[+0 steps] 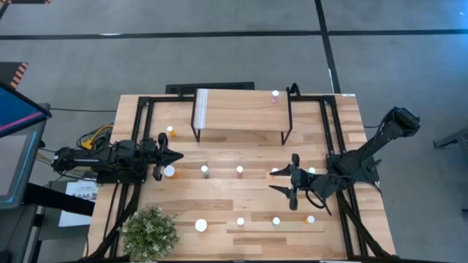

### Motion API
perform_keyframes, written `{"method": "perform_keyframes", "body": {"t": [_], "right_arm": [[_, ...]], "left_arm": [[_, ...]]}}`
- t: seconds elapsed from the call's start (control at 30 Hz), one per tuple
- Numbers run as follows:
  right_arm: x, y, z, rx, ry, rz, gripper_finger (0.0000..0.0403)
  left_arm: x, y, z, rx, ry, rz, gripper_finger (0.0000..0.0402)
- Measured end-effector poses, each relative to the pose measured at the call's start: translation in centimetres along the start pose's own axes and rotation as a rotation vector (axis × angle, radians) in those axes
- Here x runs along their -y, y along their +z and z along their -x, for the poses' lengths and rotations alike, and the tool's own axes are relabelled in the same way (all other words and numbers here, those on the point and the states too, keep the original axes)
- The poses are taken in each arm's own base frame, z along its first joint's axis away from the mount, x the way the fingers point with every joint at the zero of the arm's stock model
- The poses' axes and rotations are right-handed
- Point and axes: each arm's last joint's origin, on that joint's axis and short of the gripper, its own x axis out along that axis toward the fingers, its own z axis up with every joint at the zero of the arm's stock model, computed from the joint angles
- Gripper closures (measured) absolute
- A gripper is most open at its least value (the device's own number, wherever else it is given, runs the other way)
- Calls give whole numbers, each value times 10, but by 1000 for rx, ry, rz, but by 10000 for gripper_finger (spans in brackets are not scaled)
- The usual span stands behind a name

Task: Pick and place medicine bottles onto shelf by color
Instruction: Put the top left orange small pill bottle on the shelf

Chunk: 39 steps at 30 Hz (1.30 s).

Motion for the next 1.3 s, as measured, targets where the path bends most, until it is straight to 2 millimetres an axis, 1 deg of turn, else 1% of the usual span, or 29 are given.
{"method": "perform_keyframes", "body": {"t": [0.1, 0.33, 0.4, 0.47, 0.57, 0.63, 0.73, 0.8, 0.87, 0.97, 1.1, 1.23, 1.3], "right_arm": [[0, 0, 0, 0, -2, -1, 187], [1, 0, -1, 1, -6, -3, 187], [1, 0, -1, 1, -6, -4, 187], [1, 0, -1, 1, -6, -4, 187], [1, 0, -1, 2, -6, -4, 187], [1, 1, -1, 2, -6, -5, 187], [1, 1, -1, 3, -5, -6, 187], [1, 1, -1, 3, -5, -6, 187], [1, 1, -1, 2, -6, -5, 187], [2, 1, -2, 3, -9, -7, 187], [4, 1, -3, 3, -17, -19, 187], [6, 2, -5, 3, -30, -33, 187], [8, 2, -6, 3, -38, -34, 187]], "left_arm": [[0, 0, 0, 1, 3, 24, 402], [-3, 3, 0, 49, 124, 42, 401], [-3, 11, 2, 64, 161, 49, 402], [-2, 23, 7, 81, 204, 68, 401], [-1, 39, 16, 30, 310, 62, 401], [-2, 46, 22, -20, 405, 62, 401], [-6, 42, 24, -95, 560, 78, 400], [-7, 40, 21, -121, 578, 90, 395], [-7, 38, 17, -138, 596, 110, 383], [-10, 33, 12, -154, 727, 142, 354], [-16, 26, 6, -199, 907, 110, 315], [-20, 27, 1, -261, 981, 118, 279], [-23, 24, -3, -302, 998, 150, 263]]}}
